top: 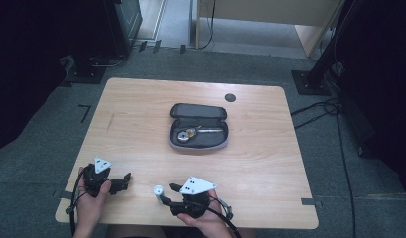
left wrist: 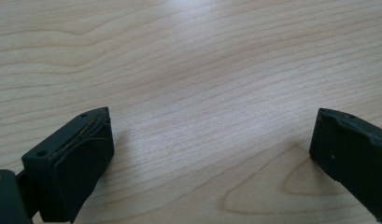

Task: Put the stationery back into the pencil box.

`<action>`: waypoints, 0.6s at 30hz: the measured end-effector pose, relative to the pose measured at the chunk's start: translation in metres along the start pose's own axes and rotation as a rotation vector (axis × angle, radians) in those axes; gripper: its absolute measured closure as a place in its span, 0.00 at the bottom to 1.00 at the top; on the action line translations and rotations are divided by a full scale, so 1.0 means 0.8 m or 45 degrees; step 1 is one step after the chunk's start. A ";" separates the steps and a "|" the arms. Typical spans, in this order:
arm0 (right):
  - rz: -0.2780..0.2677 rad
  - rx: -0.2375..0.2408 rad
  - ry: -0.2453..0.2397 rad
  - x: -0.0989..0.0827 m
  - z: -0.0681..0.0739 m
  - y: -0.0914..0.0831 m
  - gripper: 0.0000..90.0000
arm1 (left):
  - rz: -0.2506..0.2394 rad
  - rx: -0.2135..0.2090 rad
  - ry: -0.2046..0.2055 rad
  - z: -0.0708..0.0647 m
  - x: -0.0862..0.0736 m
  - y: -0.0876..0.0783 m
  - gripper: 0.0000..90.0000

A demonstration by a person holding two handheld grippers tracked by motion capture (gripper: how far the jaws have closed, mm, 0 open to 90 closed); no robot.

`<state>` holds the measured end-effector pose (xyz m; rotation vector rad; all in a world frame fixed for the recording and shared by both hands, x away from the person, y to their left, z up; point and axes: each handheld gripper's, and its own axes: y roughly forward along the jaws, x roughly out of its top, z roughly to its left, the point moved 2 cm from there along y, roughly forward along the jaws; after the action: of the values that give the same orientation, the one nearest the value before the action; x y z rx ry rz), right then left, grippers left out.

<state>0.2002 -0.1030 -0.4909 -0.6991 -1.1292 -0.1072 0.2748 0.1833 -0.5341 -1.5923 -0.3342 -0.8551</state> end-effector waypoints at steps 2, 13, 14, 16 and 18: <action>0.001 0.007 -0.007 0.001 0.002 0.002 0.57 | 0.001 0.000 0.000 0.000 0.000 0.000 0.00; 0.004 0.015 -0.045 0.009 0.012 0.014 0.59 | 0.000 0.000 0.000 0.000 0.000 0.000 0.00; 0.004 0.011 -0.051 0.009 0.013 0.015 0.59 | 0.000 0.000 0.000 0.000 0.000 0.000 0.00; 0.003 -0.002 -0.063 0.009 0.014 0.018 0.61 | 0.000 -0.001 0.001 0.000 0.000 0.000 0.00; 0.001 -0.023 -0.079 0.009 0.015 0.020 0.62 | 0.000 0.000 0.000 0.000 0.000 0.000 0.00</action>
<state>0.2004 -0.0814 -0.4893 -0.7227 -1.1886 -0.0958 0.2748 0.1833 -0.5341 -1.5922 -0.3339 -0.8553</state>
